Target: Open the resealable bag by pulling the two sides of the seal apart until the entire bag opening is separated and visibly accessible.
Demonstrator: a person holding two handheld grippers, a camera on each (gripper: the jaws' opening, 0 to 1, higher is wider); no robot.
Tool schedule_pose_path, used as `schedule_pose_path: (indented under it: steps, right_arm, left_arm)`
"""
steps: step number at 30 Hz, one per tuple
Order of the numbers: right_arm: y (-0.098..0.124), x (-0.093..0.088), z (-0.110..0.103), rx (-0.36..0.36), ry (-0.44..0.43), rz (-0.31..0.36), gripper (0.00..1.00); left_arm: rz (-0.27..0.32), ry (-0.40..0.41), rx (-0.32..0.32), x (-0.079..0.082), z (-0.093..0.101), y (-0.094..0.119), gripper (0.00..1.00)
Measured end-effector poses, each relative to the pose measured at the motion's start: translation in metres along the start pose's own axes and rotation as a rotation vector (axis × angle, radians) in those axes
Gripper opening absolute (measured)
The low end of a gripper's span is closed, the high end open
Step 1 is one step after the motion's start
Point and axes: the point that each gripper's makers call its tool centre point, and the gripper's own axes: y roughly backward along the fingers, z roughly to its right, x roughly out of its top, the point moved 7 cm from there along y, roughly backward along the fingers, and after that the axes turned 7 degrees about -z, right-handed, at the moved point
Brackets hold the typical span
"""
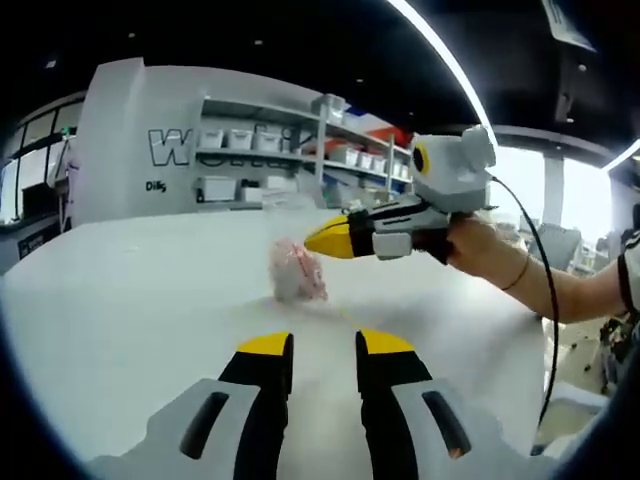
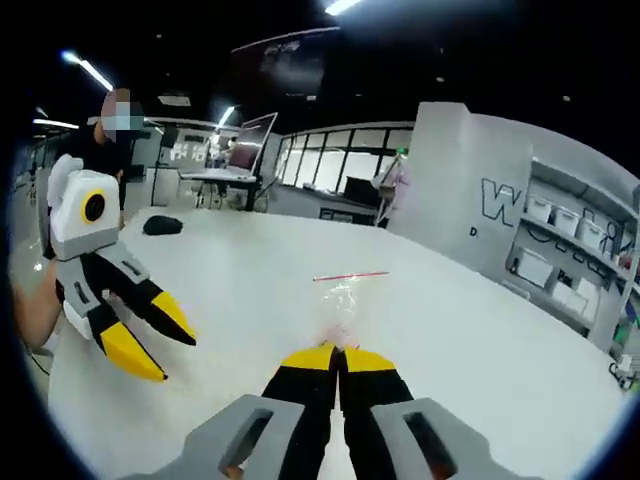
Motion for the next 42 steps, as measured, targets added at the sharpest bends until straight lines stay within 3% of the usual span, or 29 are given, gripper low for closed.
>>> schedule_pose_path:
  steps: [16, 42]
  right_arm:
    - [-0.020, -0.005, 0.023, -0.030, -0.040, -0.012, 0.00]
    - [-0.011, -0.003, 0.016, 0.009, -0.072, -0.012, 0.04]
  left_arm:
    - [0.008, 0.007, 0.019, 0.002, -0.004, 0.002, 0.26]
    - [-0.013, 0.012, 0.034, 0.004, -0.013, 0.000, 0.26]
